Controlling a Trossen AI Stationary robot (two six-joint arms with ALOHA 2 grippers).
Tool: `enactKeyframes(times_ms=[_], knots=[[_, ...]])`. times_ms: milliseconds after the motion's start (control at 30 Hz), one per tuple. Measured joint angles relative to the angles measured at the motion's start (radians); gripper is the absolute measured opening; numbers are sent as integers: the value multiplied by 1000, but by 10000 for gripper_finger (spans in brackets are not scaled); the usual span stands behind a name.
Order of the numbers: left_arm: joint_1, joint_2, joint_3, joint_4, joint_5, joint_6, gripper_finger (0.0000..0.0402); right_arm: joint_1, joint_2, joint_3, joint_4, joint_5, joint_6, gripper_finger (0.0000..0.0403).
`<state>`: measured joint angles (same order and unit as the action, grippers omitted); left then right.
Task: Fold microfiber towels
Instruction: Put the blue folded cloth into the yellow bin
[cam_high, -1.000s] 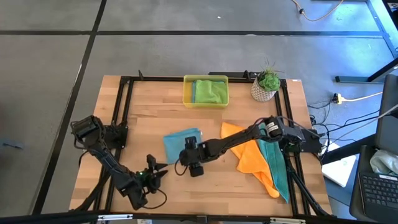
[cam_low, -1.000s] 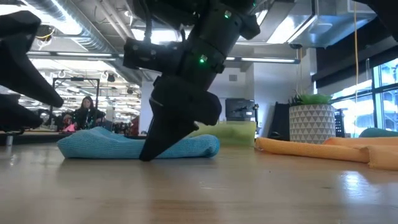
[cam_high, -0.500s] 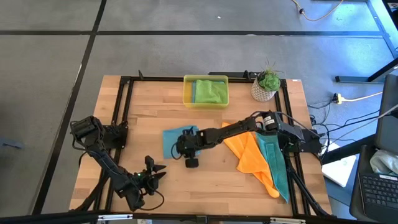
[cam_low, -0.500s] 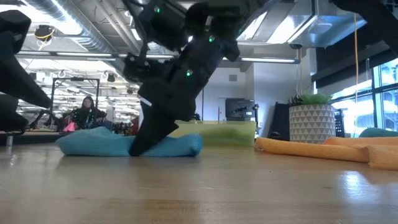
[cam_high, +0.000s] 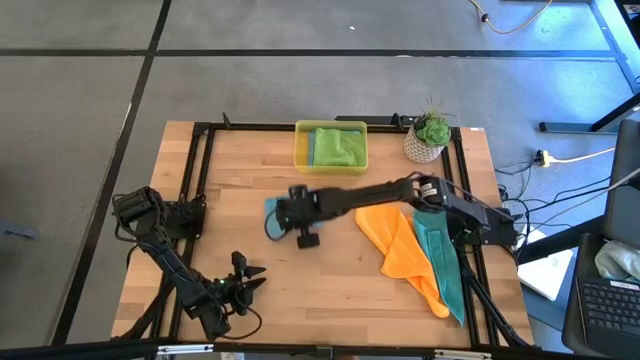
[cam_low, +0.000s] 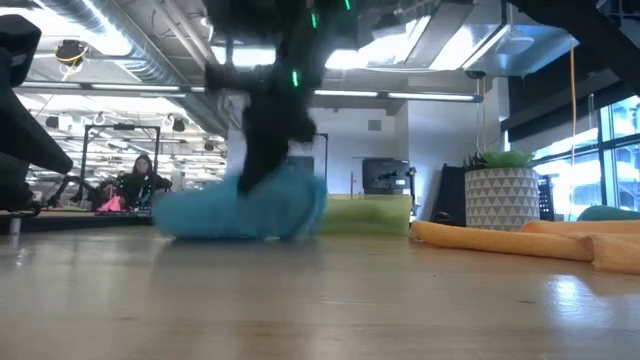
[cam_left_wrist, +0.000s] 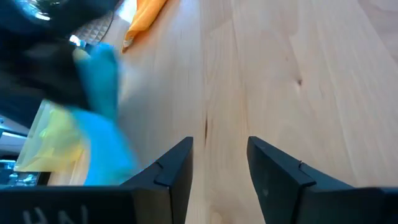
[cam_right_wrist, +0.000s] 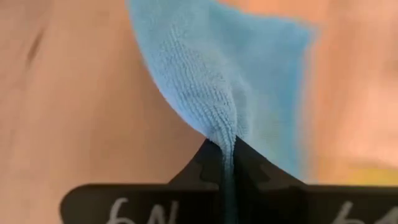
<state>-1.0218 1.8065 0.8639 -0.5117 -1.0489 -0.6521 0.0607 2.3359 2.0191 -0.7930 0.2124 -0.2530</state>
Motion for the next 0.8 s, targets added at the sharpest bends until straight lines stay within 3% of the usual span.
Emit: enactKeyframes(times_ms=[233,600,800], knots=[[-1,0,0,0,0,-10,144,-123,-2,329,-277,33,-66,8],[-5,-1,0,-2,5,-25,144,-375,-75,310,-378,32,-81,14],[-5,-1,0,-4,1,-23,144,-431,-75,310,-351,247,-153,12]])
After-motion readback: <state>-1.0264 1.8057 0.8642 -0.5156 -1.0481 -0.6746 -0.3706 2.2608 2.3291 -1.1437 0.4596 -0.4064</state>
